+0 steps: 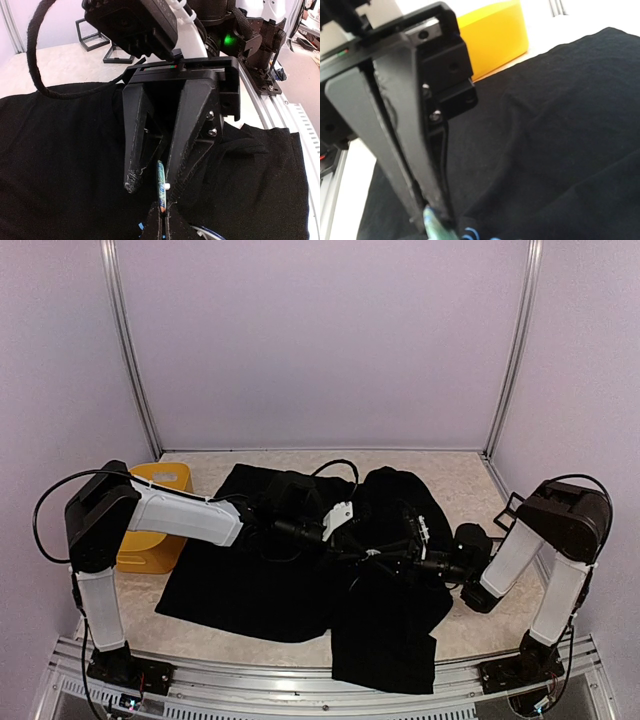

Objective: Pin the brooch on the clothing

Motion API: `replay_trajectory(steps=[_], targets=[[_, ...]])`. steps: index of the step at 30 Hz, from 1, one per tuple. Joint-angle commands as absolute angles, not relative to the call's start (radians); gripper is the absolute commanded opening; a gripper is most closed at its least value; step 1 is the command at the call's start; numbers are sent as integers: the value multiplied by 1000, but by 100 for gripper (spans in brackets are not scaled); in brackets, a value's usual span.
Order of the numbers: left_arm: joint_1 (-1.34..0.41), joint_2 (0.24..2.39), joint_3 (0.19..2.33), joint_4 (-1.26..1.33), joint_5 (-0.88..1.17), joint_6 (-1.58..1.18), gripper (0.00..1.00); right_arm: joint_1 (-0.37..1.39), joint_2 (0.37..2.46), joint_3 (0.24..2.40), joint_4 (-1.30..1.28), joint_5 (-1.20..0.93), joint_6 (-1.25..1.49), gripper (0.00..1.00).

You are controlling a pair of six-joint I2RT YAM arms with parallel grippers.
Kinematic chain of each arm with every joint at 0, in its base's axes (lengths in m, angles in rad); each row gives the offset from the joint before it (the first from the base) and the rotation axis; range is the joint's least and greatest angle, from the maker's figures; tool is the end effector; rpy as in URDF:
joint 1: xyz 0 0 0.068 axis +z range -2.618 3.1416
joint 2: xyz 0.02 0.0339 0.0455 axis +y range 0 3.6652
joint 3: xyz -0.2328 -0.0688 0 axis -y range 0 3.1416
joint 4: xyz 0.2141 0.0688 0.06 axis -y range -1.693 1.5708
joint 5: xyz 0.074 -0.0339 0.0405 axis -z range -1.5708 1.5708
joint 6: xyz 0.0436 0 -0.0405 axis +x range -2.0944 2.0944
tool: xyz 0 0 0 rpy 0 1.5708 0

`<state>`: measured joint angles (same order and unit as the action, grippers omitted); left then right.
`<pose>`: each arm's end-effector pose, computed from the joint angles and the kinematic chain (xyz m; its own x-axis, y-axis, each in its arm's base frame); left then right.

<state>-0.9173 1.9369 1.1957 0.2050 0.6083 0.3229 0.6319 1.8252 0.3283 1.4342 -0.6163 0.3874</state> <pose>0.2211 -0.3297 0.1745 0.0070 0.4192 -0.9079 0.9997 -0.0255 -0.0041 0.1978 0.1760 0.1229 -0.4048 0.0857 -0.9104 -0.8582 0.3081 0.4106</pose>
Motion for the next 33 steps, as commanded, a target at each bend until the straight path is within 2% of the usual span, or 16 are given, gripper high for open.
replay_trajectory(steps=[1,4,11,17,21,25,27,29,33], targets=[[-935,1907,1196,161,659,338,0,607,1836,321,1521,-525,409,26],[-936,1905,1193,161,642,342,0,605,1834,310,1525,-541,398,29],[-936,1909,1189,159,578,364,0,599,1789,271,1527,-621,366,43],[-941,1915,1189,155,530,379,0,580,1726,243,1495,-661,361,46],[-995,1920,1194,124,346,461,0,569,1673,240,1424,-630,344,46],[-1073,1935,1198,84,148,583,0,569,1579,259,1242,-528,281,46],[-1120,1948,1213,30,68,653,5,569,1520,269,1139,-465,246,46],[-1163,1972,1247,-61,8,704,16,568,1459,284,1004,-402,212,46],[-1209,1997,1322,-228,25,710,48,568,1358,319,806,-278,172,49]])
